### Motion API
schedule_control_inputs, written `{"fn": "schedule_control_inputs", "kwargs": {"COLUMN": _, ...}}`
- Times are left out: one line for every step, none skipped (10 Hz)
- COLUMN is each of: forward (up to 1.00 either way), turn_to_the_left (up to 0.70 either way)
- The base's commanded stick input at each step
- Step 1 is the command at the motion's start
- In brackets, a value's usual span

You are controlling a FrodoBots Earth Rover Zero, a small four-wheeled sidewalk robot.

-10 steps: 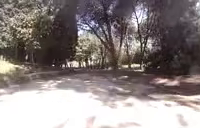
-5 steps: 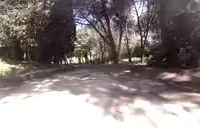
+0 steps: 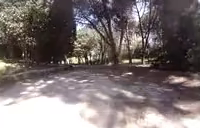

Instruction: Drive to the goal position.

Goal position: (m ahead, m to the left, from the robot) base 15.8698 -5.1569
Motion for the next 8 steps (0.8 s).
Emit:
{"fn": "schedule_control_inputs", "kwargs": {"forward": 0.85, "turn_to_the_left": 0.00}}
{"fn": "schedule_control_inputs", "kwargs": {"forward": 0.85, "turn_to_the_left": 0.00}}
{"fn": "schedule_control_inputs", "kwargs": {"forward": 0.85, "turn_to_the_left": 0.00}}
{"fn": "schedule_control_inputs", "kwargs": {"forward": 0.85, "turn_to_the_left": 0.00}}
{"fn": "schedule_control_inputs", "kwargs": {"forward": 0.85, "turn_to_the_left": 0.00}}
{"fn": "schedule_control_inputs", "kwargs": {"forward": 0.85, "turn_to_the_left": 0.00}}
{"fn": "schedule_control_inputs", "kwargs": {"forward": 0.85, "turn_to_the_left": 0.00}}
{"fn": "schedule_control_inputs", "kwargs": {"forward": 0.85, "turn_to_the_left": 0.00}}
